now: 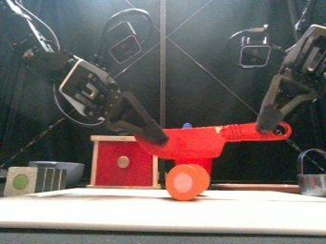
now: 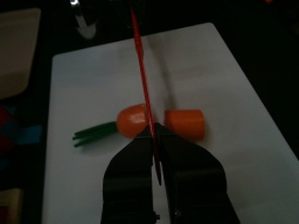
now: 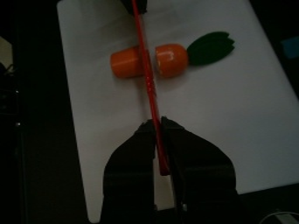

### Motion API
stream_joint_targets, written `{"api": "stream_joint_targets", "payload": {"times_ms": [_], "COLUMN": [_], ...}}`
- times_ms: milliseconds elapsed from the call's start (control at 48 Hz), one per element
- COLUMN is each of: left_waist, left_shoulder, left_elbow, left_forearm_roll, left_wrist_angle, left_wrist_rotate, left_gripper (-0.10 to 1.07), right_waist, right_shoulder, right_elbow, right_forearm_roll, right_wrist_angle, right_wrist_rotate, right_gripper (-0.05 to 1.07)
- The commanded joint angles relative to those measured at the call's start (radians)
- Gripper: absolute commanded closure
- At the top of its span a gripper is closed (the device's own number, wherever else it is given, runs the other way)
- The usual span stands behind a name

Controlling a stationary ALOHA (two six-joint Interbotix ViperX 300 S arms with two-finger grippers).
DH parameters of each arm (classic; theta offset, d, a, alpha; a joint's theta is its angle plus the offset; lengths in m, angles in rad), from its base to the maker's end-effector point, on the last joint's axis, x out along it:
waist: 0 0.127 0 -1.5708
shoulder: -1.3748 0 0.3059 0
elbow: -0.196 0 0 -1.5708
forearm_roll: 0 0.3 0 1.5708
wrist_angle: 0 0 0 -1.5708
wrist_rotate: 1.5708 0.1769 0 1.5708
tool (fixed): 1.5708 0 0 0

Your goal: Put knife back in cup

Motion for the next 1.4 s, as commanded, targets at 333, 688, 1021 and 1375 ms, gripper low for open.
{"api": "stream_joint_targets", "payload": {"times_ms": [333,688,1021,1375], "left_waist": [0.115,0.124,0.138,0.14], "left_shoulder": [-0.08,-0.011,0.054,0.114], "left_elbow": [-0.043,-0.048,-0.109,-0.183], "left_forearm_roll": [0.008,0.023,0.025,0.044], "left_wrist_angle": [-0.087,-0.195,-0.216,-0.225], "left_wrist_rotate": [0.066,0.067,0.067,0.067], "left_gripper": [0.53,0.52,0.52,0.52], "right_waist": [-0.1,-0.187,-0.247,-0.284], "right_shoulder": [-0.222,-0.279,-0.299,-0.212], "right_elbow": [0.006,-0.043,-0.121,-0.183], "right_forearm_roll": [-0.002,-0.097,-0.218,-0.296], "right_wrist_angle": [0.103,0.123,0.114,0.087], "right_wrist_rotate": [0.003,0.003,0.006,0.009], "right_gripper": [0.69,0.69,0.69,0.69]}}
